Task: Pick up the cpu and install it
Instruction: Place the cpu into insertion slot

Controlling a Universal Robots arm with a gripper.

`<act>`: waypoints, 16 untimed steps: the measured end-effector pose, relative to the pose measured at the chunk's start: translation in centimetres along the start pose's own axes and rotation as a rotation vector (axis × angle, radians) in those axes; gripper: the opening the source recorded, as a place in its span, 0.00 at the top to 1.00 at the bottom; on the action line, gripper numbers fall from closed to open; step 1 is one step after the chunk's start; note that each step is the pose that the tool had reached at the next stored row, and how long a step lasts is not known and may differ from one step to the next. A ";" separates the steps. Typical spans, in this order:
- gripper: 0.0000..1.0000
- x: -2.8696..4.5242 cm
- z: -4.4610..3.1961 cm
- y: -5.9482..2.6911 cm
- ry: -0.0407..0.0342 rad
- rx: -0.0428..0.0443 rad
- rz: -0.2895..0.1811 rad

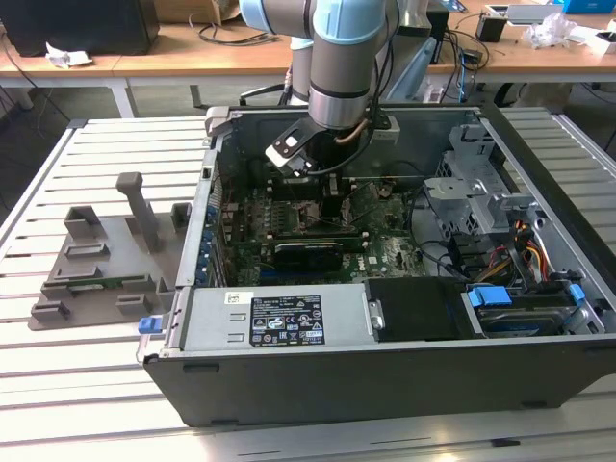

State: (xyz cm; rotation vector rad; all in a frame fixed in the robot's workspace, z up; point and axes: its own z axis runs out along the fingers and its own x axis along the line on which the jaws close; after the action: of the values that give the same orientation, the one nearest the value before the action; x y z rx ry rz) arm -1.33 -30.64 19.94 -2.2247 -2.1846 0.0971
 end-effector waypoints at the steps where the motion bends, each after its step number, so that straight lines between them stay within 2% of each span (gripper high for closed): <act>1: 0.38 0.00 0.00 0.00 0.0000 0.0000 0.000; 7: 0.38 0.00 -0.12 0.00 0.0000 0.0000 0.000; 9: 0.38 -0.02 -1.04 -0.06 0.0000 0.0000 0.000; 11: 0.38 -0.01 -1.50 -0.08 0.0001 -0.0001 0.000; 14: 0.40 0.25 -2.80 -0.17 -0.0001 0.0001 0.000; 15: 0.40 0.27 -2.95 -0.17 -0.0001 0.0000 0.000; 16: 0.46 0.30 -3.17 -0.19 -0.0003 0.0000 0.000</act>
State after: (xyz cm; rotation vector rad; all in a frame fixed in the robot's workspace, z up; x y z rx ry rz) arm -1.33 -30.25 23.11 -2.2249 -2.1847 0.0974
